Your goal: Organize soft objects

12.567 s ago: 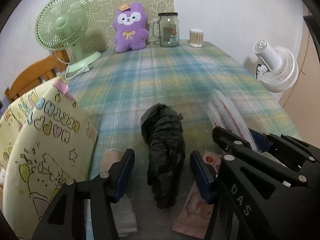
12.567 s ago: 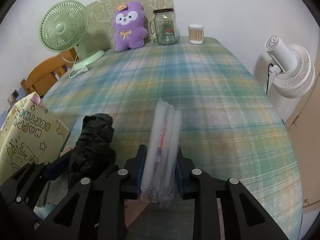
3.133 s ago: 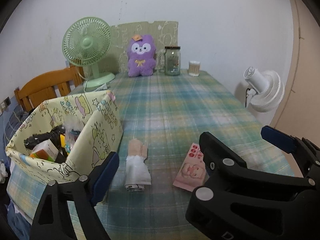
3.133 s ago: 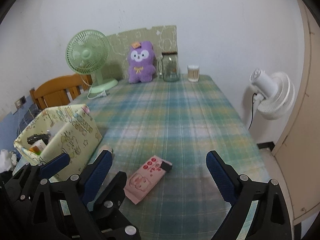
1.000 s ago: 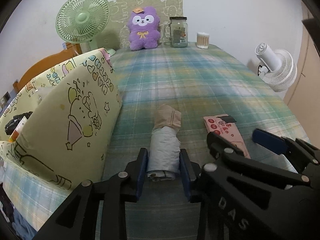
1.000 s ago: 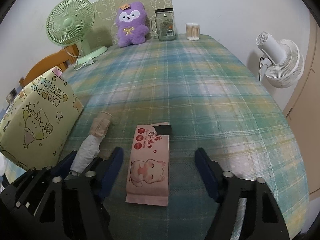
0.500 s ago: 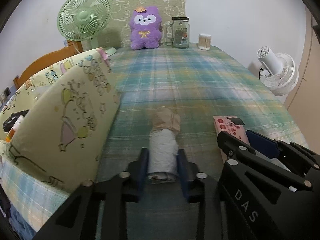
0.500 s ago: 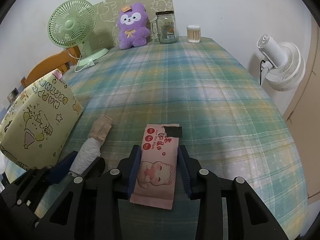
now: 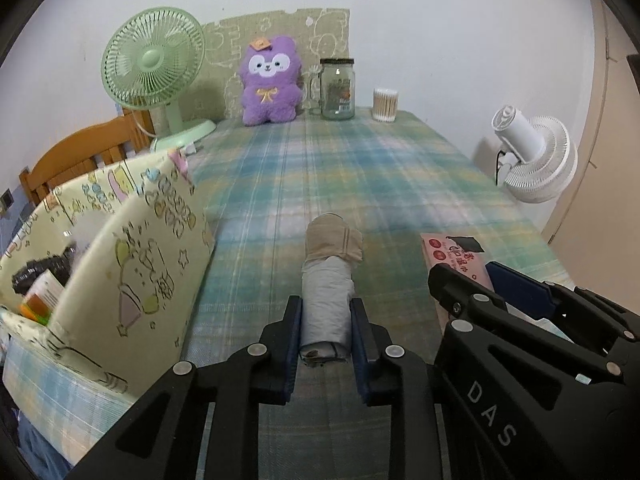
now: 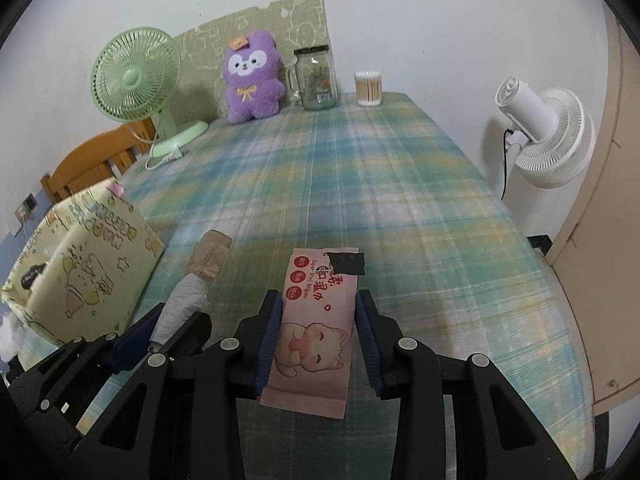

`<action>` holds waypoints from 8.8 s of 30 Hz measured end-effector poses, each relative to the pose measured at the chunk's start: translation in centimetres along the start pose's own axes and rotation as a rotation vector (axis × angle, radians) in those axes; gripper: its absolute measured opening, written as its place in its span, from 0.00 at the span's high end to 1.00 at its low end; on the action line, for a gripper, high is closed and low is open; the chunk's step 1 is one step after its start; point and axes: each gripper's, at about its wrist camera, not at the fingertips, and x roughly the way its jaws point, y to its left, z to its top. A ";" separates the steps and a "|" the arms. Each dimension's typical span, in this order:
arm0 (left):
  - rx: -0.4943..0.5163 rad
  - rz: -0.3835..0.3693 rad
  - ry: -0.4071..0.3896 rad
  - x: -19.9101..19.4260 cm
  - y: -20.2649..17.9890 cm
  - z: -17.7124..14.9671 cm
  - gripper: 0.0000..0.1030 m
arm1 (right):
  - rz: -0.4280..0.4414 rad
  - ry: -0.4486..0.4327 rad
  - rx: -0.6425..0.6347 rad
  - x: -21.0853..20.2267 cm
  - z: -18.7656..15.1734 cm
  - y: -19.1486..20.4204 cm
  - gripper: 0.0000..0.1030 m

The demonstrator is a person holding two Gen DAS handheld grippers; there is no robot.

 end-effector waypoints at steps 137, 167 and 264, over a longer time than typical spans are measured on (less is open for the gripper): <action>-0.046 0.146 -0.066 -3.2 21.3 4.2 0.33 | 0.151 -0.067 -0.312 1.2 5.7 24.0 0.60; -0.066 0.129 -0.044 -3.3 21.1 3.4 0.17 | 0.158 -0.039 -0.231 0.8 4.6 22.7 0.17; -0.067 0.088 -0.363 -16.5 8.8 4.1 0.00 | -0.091 -0.464 -0.087 -19.1 2.6 4.3 0.02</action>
